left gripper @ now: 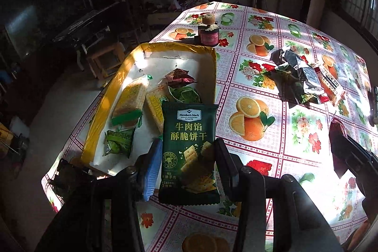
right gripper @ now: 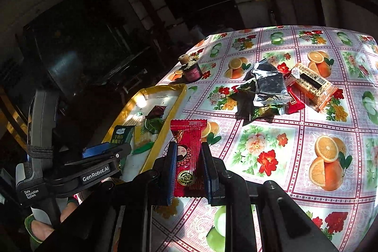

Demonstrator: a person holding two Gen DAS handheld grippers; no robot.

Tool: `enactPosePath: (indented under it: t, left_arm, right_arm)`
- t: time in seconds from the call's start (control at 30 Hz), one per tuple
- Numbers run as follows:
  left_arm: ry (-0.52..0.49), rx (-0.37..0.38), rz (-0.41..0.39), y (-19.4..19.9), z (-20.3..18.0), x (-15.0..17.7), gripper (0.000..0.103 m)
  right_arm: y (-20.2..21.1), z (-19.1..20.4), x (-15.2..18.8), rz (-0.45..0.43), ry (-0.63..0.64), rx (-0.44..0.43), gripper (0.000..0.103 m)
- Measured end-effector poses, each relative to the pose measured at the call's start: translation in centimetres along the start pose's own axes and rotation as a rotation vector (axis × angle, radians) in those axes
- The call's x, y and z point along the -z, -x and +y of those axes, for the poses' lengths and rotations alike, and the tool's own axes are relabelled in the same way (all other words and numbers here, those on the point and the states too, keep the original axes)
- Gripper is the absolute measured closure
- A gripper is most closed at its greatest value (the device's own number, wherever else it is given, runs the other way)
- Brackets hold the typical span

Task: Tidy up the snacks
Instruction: 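Carry the green cracker pack with the left tool while the right tool carries the red candy to the tray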

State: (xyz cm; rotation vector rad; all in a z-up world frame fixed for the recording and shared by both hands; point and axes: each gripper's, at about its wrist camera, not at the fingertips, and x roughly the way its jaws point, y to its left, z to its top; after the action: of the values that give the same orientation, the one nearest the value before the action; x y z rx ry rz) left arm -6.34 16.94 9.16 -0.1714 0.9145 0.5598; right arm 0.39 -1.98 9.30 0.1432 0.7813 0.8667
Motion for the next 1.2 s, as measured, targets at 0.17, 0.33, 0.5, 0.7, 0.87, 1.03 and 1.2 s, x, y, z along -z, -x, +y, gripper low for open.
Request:
enactPosePath:
  t: [0.17, 0.33, 0.5, 0.7, 0.87, 1.03, 1.2]
  left_arm:
    - [0.023, -0.022, 0.006, -0.5, 1.5, 0.1, 0.059]
    - [0.043, -0.035, 0.010, -0.9, 2.8, 0.1, 0.059]
    - [0.053, -0.041, 0.005, -1.0, 3.5, 0.1, 0.059]
    - [0.064, -0.042, 0.010, -1.3, 4.1, 0.1, 0.059]
    - [0.073, -0.046, 0.014, -1.6, 4.5, -0.1, 0.059]
    - [0.079, -0.052, 0.014, -1.9, 4.9, -0.2, 0.059]
    - [0.085, -0.062, 0.010, -2.0, 5.2, -0.3, 0.059]
  right_arm:
    - [-1.1, 1.3, 0.1, 0.022, 0.020, -0.025, 0.082]
    - [-1.9, 2.5, 0.1, 0.033, 0.041, -0.038, 0.082]
    - [-2.5, 3.6, -0.2, 0.038, 0.058, -0.048, 0.082]
    - [-3.1, 4.3, -0.4, 0.047, 0.069, -0.058, 0.082]
    - [-3.7, 5.0, -0.6, 0.056, 0.080, -0.064, 0.082]
    - [-4.5, 5.2, -0.6, 0.065, 0.082, -0.071, 0.082]
    - [-5.1, 5.3, -0.6, 0.075, 0.084, -0.075, 0.082]
